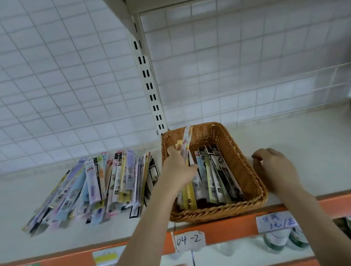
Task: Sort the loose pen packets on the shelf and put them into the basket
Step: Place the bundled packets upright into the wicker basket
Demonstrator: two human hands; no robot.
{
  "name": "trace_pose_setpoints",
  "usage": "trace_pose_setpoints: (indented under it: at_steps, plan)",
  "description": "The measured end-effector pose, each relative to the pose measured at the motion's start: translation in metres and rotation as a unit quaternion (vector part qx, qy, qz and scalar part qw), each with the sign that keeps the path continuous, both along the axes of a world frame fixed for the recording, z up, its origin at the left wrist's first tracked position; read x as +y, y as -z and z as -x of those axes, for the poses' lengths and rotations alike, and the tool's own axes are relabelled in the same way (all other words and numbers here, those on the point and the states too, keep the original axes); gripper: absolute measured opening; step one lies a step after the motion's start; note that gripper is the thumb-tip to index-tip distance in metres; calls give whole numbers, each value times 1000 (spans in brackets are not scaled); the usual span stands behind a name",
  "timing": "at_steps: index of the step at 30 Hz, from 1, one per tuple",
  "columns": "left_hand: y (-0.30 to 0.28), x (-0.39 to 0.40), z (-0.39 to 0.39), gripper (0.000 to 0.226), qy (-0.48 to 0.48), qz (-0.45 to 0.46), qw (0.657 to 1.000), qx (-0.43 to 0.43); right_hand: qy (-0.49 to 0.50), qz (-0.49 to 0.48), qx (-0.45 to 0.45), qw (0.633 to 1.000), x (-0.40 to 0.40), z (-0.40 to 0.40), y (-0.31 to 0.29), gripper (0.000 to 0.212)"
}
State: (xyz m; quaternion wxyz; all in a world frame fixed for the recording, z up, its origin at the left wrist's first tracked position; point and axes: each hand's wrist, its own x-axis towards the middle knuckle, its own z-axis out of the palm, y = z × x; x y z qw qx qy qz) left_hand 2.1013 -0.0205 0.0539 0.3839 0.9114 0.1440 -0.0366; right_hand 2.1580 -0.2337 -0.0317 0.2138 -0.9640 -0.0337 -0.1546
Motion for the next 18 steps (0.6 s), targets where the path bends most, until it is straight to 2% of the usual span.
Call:
trace_pose_setpoints:
  at_steps: [2, 4, 8, 9, 11, 13, 18]
  plan:
    - [7, -1, 4, 79, 20, -40, 999, -29, -16, 58, 14, 998, 3, -1, 1, 24]
    - [12, -2, 8, 76, 46, -112, 991, -56, -26, 86, 24, 996, 4, 0, 1, 24]
    - [25, 1, 6, 27, 114, -292, 948, -50, -29, 86, 10, 996, 4, 0, 0, 24]
    - [27, 1, 6, 23, 134, -312, 939, -45, -30, 82, 13, 996, 4, -1, 0, 24]
    - [29, 2, 7, 23, 151, -313, 936, -58, -34, 34, 26, 999, 3, -3, -3, 22]
    - [26, 6, 9, 21, 139, -273, 946, -109, -33, -26, 22, 999, 1, -5, -9, 19]
    - [11, 38, 29, 24, 50, -208, 949, -233, -49, -89, -15, 995, 9, -3, -48, 17]
